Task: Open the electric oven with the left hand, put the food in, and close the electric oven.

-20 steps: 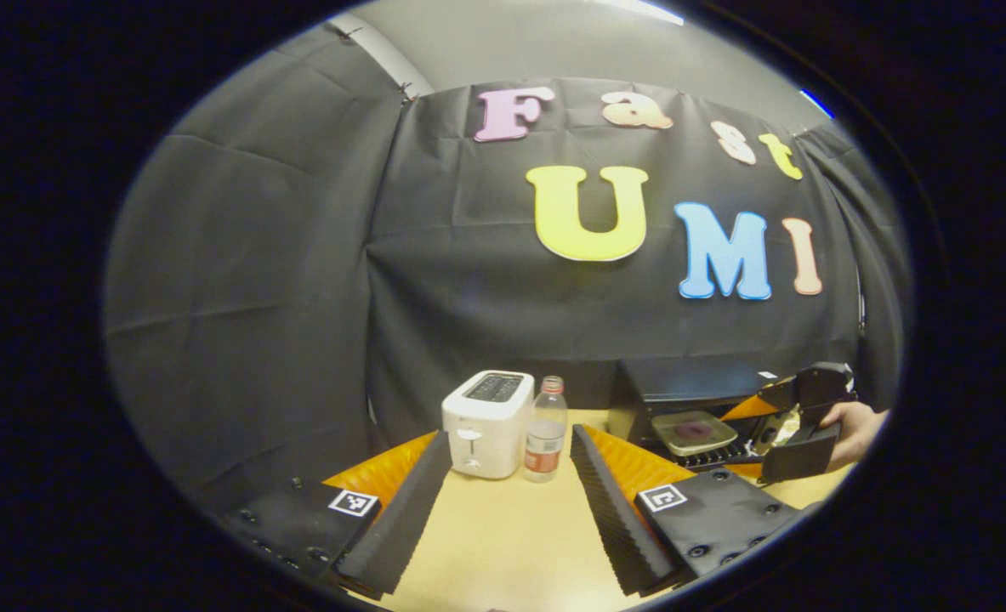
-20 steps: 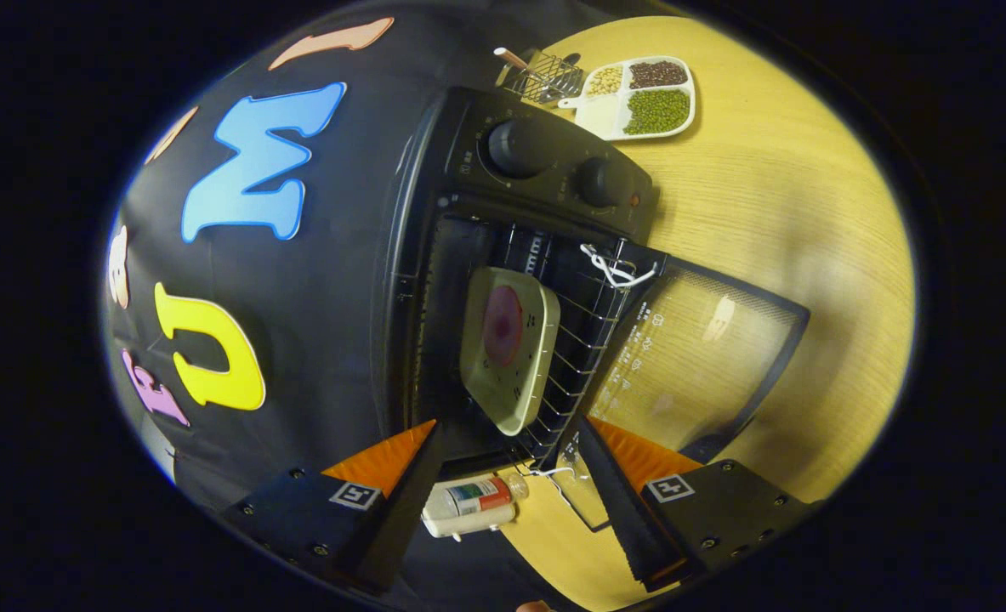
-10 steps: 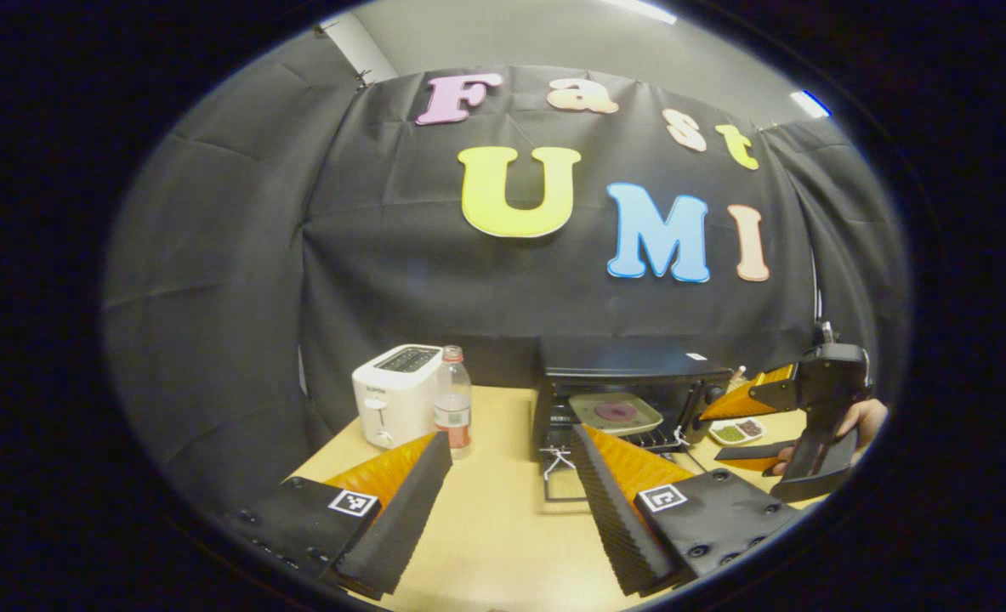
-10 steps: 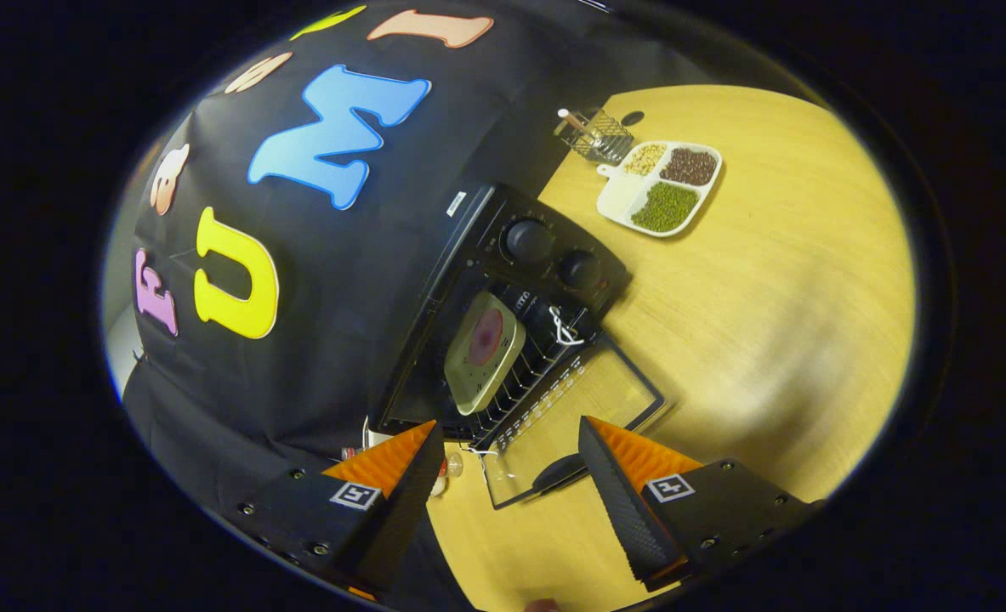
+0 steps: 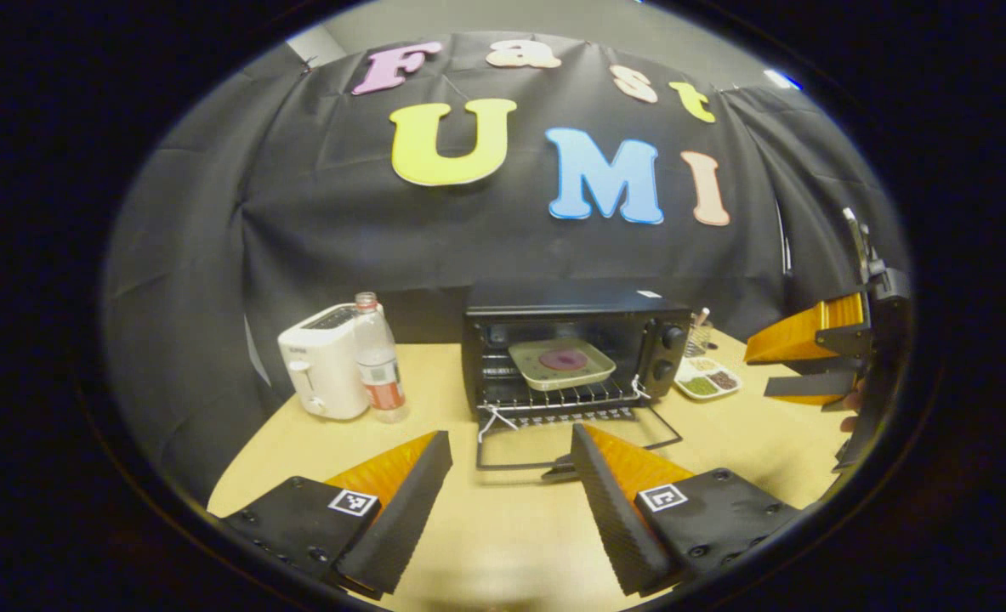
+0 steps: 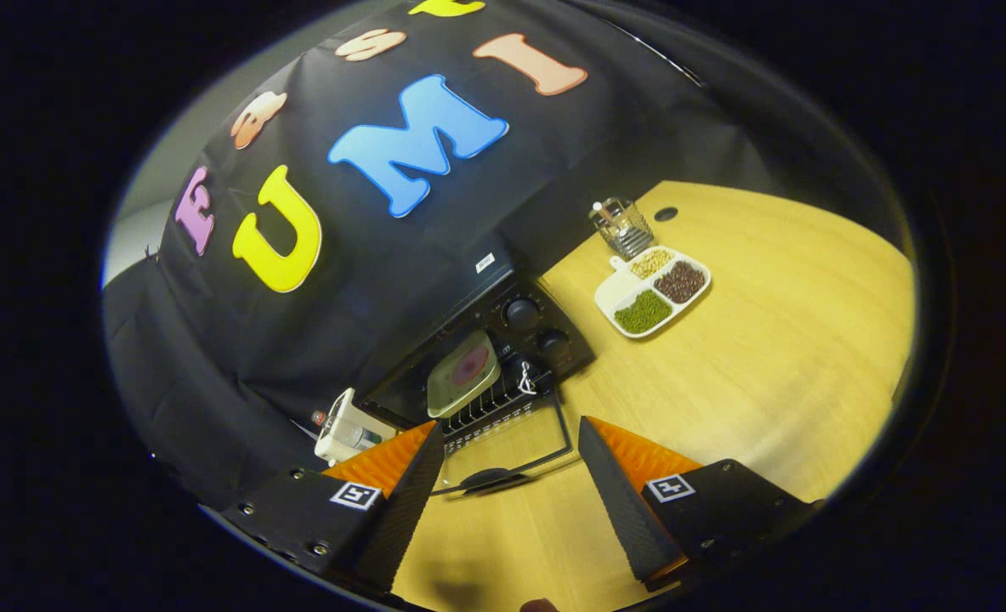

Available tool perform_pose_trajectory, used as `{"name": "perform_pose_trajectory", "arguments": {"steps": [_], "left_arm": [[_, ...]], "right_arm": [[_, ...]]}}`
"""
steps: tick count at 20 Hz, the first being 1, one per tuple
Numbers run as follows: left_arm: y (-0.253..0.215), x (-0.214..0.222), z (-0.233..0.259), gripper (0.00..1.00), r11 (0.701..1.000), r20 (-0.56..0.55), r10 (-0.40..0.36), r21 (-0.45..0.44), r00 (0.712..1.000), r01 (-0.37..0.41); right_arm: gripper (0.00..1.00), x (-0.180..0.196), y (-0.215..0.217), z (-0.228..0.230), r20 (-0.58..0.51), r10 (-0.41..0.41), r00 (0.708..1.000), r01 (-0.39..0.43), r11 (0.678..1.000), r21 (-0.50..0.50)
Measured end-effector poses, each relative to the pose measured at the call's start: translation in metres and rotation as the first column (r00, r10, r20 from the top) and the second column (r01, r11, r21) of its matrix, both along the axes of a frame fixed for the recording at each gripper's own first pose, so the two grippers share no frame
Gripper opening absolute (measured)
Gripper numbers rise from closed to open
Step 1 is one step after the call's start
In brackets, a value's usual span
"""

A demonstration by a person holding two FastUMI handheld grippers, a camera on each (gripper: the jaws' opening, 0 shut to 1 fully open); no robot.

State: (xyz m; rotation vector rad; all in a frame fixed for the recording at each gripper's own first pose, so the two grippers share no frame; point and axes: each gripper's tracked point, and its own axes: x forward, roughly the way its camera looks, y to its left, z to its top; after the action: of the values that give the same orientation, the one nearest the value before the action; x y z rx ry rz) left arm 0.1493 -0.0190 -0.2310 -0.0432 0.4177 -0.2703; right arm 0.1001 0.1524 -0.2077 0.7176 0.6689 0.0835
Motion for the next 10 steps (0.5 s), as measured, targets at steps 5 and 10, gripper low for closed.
{"name": "perform_pose_trajectory", "arguments": {"steps": [5,10], "left_arm": [[-0.041,-0.001,-0.042,0.96,0.997,-0.117,-0.053,-0.055,0.992,0.047],[-0.069,0.003,-0.078,0.92,0.994,-0.219,-0.093,-0.083,0.971,0.077]], "right_arm": [[0.98,-0.020,-0.037,0.005,0.069,0.018,0.997,-0.006,0.986,-0.169],[0.98,-0.042,-0.077,0.003,0.109,0.033,0.994,0.007,0.937,-0.348]]}}
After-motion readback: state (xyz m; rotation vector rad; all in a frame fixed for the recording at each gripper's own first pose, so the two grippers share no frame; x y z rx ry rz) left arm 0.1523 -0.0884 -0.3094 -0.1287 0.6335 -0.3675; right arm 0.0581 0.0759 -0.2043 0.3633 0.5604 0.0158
